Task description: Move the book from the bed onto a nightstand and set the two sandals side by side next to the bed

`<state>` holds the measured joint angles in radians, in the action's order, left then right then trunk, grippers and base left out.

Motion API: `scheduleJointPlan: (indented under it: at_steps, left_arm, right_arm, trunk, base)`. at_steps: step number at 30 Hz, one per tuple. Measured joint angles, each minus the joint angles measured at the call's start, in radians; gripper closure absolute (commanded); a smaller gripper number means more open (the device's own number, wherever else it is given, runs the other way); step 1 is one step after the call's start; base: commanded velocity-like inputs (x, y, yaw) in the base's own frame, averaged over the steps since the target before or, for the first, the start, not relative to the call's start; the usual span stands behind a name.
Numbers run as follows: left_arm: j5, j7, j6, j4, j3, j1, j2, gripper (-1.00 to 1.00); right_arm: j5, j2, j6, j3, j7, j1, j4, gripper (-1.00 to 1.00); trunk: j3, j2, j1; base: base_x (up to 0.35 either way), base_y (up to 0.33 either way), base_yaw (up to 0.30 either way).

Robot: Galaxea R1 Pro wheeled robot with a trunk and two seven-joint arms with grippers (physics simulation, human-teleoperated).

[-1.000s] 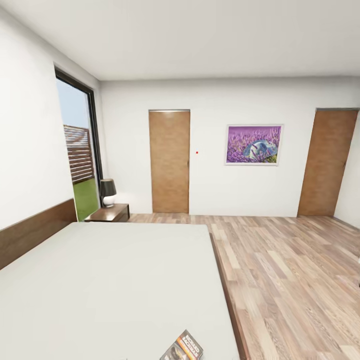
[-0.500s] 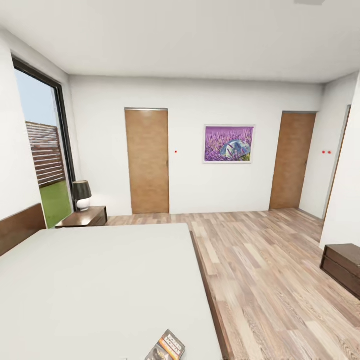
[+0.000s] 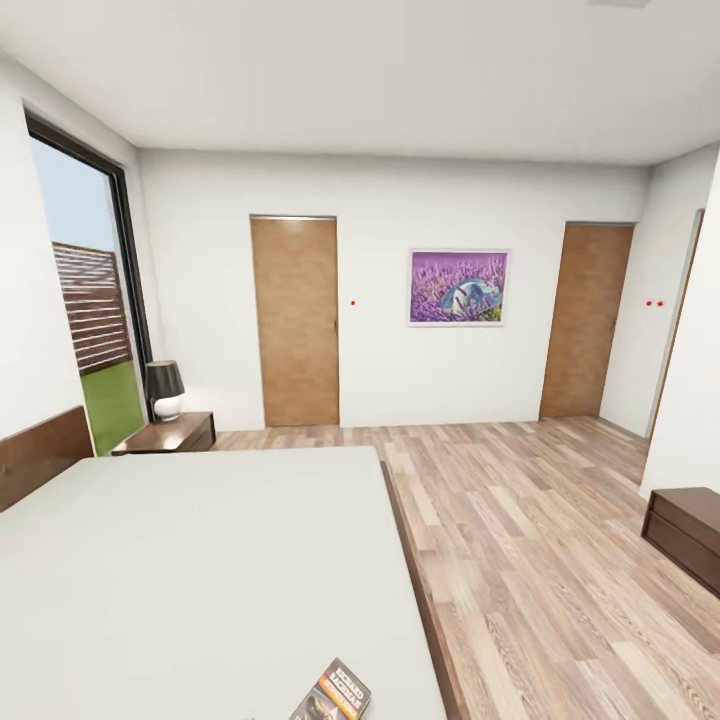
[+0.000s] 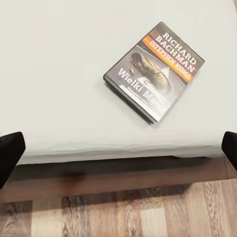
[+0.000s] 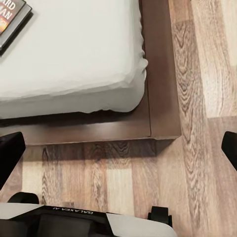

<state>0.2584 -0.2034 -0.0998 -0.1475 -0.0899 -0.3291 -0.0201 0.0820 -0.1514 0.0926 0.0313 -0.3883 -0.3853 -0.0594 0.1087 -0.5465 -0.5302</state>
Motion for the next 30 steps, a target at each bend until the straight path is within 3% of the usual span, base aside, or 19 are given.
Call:
scheduleJointPlan:
  at_steps: [22, 27, 30]
  left_arm:
    - [0.000, 0.000, 0.000, 0.000, 0.001, 0.000, -0.001, -1.00]
    - [0.004, -0.001, 0.001, -0.005, 0.008, 0.000, -0.033, -1.00]
    - [0.004, -0.001, 0.001, -0.007, 0.008, 0.000, -0.038, -1.00]
  right_arm:
    - [0.000, 0.001, 0.000, 0.000, 0.000, 0.000, 0.000, -1.00]
    - [0.004, -0.003, -0.001, 0.004, -0.002, 0.000, 0.001, -1.00]
    - [0.004, -0.007, -0.001, 0.005, -0.002, 0.000, 0.001, -1.00]
  trunk:
    - [0.000, 0.000, 0.000]
    - [-0.001, 0.000, 0.000]
    - [-0.004, 0.000, 0.000]
  base:
    - [0.000, 0.000, 0.017]
    - [0.000, 0.000, 0.000]
    - [0.000, 0.000, 0.000]
